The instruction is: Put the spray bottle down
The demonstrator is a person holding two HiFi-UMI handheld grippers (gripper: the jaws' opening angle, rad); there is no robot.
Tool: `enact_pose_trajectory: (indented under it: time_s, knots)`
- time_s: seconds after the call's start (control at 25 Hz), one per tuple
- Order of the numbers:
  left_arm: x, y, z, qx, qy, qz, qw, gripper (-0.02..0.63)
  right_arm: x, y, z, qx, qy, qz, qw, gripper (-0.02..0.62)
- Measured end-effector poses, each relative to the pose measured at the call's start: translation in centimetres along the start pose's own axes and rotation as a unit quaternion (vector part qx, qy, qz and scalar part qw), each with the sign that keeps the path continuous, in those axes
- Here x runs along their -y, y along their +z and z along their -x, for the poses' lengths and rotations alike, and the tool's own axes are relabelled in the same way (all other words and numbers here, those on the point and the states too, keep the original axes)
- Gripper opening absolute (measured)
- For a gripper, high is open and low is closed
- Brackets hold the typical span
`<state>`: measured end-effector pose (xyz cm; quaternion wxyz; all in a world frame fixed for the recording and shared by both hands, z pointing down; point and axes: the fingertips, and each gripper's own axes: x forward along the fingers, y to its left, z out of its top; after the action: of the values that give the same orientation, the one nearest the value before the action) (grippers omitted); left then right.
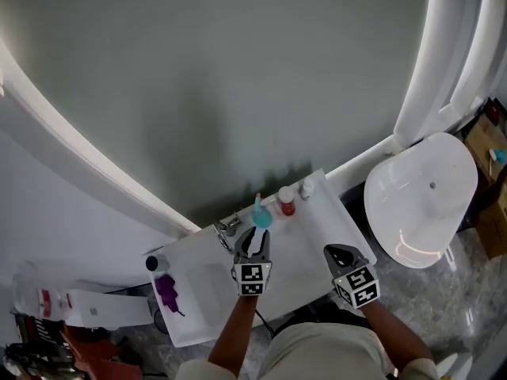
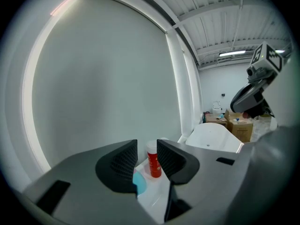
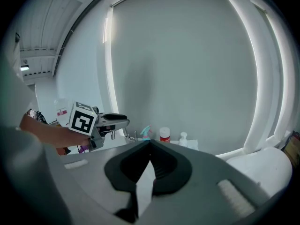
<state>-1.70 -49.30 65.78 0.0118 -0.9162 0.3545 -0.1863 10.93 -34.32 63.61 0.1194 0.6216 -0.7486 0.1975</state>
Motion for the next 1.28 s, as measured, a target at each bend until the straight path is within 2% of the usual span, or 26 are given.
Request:
enact_pose_trajectory:
  time_s: [0.2,0.6,0.84,0.96,1.12,1.28]
  knots:
    - [1.2,1.2,4.4,0.004,0.03,0.006,0.9995,0.086,0.1,0.7,1.7,0.016,0.017,0.004,1.0,0.011]
    - [8.1,2.2,13.5,-0.002,0.066,0.043,0.9969,0.031,-1.5,0.2,8.0,0.031,0.079,0.033,0.996,0.011]
    - [13.5,3.8,17.7,-0.01,0.056,0.059,0.9966,0.012,-2.8,-1.8,12.4,0.022,0.123,0.024,0.992,0.011]
    - [16.0,3.9,20.4,-0.007,0.052,0.081,0.9953,0.008,-4.3,-2.8,14.7,0.025,0.144,0.032,0.989,0.011]
    - [18.0,3.6,23.7,-0.012,0.038,0.113,0.9927,0.006,-5.8,-3.4,16.9,0.032,0.164,0.043,0.985,0.011]
    - [19.0,3.3,26.7,-0.006,0.036,0.121,0.992,0.006,-6.3,-4.2,17.7,0.03,0.168,0.048,0.984,0.011]
